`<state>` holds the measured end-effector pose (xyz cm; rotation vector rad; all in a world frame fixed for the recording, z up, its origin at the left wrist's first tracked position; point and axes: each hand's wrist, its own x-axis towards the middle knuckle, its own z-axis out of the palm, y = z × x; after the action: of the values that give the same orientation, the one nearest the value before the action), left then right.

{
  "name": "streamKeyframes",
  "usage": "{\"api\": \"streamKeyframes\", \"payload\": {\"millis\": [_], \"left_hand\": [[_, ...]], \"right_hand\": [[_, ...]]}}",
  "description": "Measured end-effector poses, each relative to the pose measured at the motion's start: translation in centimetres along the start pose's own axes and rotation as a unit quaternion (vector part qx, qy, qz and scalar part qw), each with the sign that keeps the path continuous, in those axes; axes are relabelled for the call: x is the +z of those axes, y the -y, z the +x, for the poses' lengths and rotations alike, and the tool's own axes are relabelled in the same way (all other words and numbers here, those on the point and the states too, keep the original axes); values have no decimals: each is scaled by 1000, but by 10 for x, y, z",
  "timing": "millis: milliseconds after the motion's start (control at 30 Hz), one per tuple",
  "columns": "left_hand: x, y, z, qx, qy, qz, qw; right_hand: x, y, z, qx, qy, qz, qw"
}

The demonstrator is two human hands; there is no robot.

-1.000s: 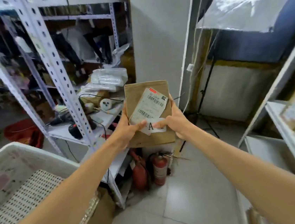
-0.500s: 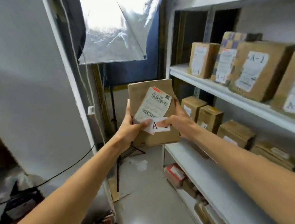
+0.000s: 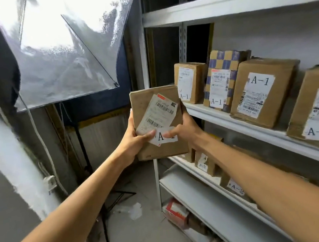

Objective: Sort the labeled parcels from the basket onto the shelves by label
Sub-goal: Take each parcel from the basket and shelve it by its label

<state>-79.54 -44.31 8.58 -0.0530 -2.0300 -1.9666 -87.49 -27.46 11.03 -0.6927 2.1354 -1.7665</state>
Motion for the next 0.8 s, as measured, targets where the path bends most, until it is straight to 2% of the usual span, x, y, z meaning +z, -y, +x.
{"api": "streamKeyframes", "payload": {"millis": [367, 600, 800], "left_hand": [[-51, 10, 169, 50, -24, 60, 997], [-70, 19, 251, 62, -26, 59, 996], [-91, 20, 301, 72, 22, 76, 994]], "right_hand": [[-8, 5, 175, -55, -11, 5, 998], [-20, 13, 255, -68, 3, -12, 998], [-16, 8, 292, -75, -47, -16, 996]]}}
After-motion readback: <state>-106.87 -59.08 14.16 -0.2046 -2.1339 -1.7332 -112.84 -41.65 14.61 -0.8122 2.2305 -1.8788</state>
